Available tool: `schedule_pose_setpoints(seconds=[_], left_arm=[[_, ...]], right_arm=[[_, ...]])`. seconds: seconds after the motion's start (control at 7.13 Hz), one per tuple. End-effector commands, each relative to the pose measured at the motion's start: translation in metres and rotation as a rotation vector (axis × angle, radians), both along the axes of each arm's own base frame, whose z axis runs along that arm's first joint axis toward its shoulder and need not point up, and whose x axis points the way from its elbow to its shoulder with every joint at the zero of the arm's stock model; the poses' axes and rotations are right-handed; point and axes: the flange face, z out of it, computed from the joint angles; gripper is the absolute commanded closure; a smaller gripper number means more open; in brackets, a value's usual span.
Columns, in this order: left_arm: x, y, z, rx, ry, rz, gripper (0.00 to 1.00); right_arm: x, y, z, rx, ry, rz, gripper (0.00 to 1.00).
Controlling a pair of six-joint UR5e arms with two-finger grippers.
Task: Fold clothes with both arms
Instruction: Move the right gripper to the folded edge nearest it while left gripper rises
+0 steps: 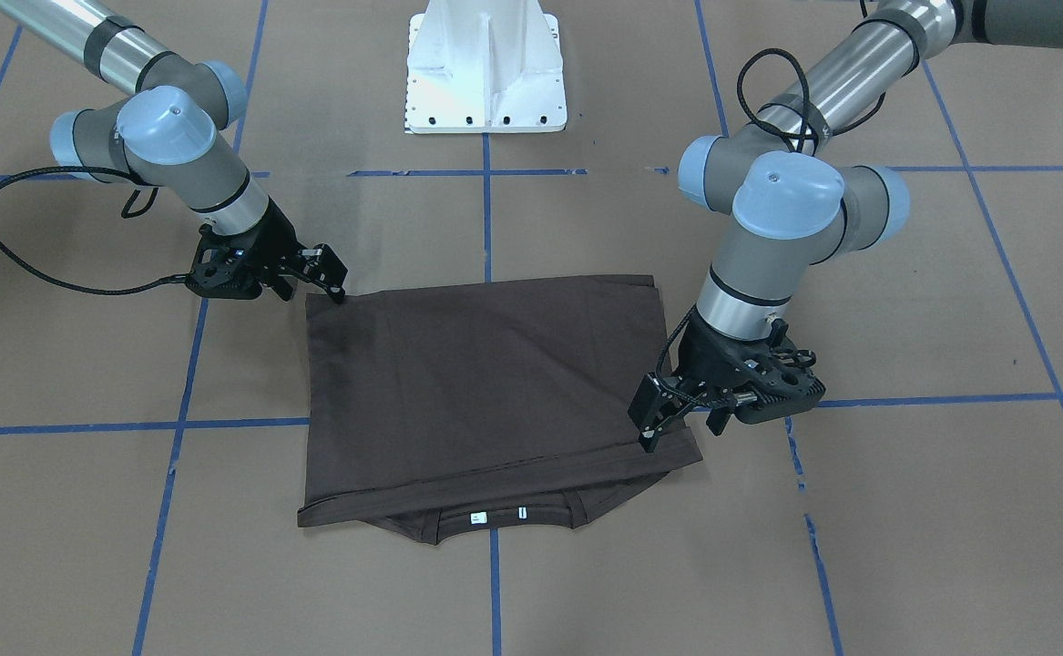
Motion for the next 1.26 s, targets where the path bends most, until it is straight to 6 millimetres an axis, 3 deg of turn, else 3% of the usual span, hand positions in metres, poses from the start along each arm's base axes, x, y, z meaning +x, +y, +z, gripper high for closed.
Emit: schedule_pose_setpoints(seconds=[0.0, 0.14, 0.28, 0.42, 0.56, 0.84, 1.12], left_arm=[[0.0, 0.001, 0.003, -0.002, -0.002, 0.001, 0.0], [-0.001, 0.0, 0.002, 0.001, 0.001, -0.001, 0.0], [-0.001, 0.0, 0.0, 0.006, 0.005, -0.001, 0.0], [0.0, 0.001, -0.003, 0.007, 0.008, 0.0, 0.0], [-0.001, 0.002, -0.007, 0.011, 0.012, 0.001, 0.0], [-0.006, 0.019, -0.029, 0.019, 0.066, 0.061, 0.0], [-0.022, 0.053, -0.076, 0.068, 0.168, 0.145, 0.0]], right_arm=[[0.004, -0.004, -0.007, 0.0, -0.013, -0.001, 0.66], [0.004, -0.004, -0.003, -0.004, -0.007, -0.001, 0.86], [0.006, -0.004, 0.001, -0.007, -0.001, 0.002, 1.0], [0.012, -0.003, -0.001, -0.003, -0.006, 0.006, 1.0], [0.018, 0.019, -0.003, 0.003, -0.017, -0.021, 1.0], [0.041, 0.11, -0.008, 0.014, -0.04, -0.149, 1.0], [0.063, 0.19, -0.017, 0.009, -0.054, -0.295, 1.0]])
